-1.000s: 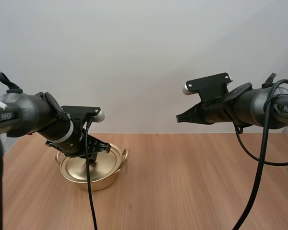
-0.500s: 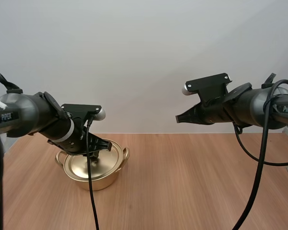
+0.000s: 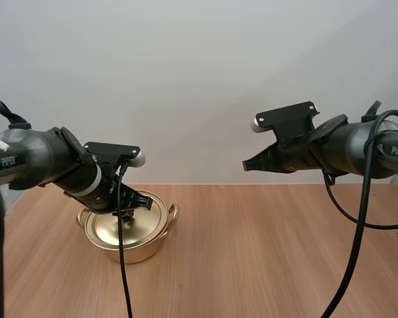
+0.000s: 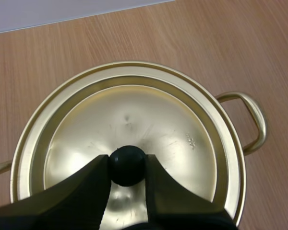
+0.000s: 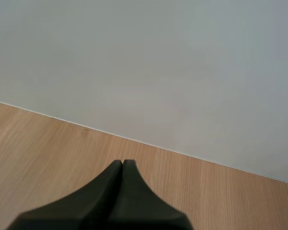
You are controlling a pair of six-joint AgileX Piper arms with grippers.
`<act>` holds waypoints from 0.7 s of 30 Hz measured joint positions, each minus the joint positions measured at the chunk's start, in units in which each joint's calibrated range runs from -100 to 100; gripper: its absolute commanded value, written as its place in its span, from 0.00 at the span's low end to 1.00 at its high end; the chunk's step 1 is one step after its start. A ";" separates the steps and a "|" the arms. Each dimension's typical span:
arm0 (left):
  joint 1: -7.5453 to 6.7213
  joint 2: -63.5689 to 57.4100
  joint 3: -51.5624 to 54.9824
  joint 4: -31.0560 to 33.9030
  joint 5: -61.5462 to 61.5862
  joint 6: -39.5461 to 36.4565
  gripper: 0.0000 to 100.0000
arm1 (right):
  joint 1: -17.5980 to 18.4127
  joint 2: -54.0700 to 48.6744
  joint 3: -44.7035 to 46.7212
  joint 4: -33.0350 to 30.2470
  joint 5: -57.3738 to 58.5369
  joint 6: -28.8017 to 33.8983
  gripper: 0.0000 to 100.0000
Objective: Open the pot, put the car inside, and close it
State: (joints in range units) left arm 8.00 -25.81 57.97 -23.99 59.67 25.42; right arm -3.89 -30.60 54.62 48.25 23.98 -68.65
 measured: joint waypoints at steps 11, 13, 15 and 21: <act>0.00 1.79 0.30 -0.10 -0.06 0.00 0.48 | 0.00 0.00 0.00 0.00 0.00 0.00 0.00; 0.00 1.79 0.30 -0.82 -0.06 0.00 0.69 | 0.00 0.00 0.00 0.00 0.00 0.00 0.00; 0.00 1.87 0.37 -0.93 -0.06 0.00 0.87 | 0.00 0.00 0.00 0.00 0.00 0.00 0.00; 0.00 1.87 0.37 -1.04 0.12 -0.11 1.00 | 0.00 0.00 0.00 0.00 0.00 0.00 0.00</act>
State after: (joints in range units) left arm 8.00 -23.94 58.34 -25.03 59.79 25.31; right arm -3.89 -30.60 54.62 48.25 23.98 -68.65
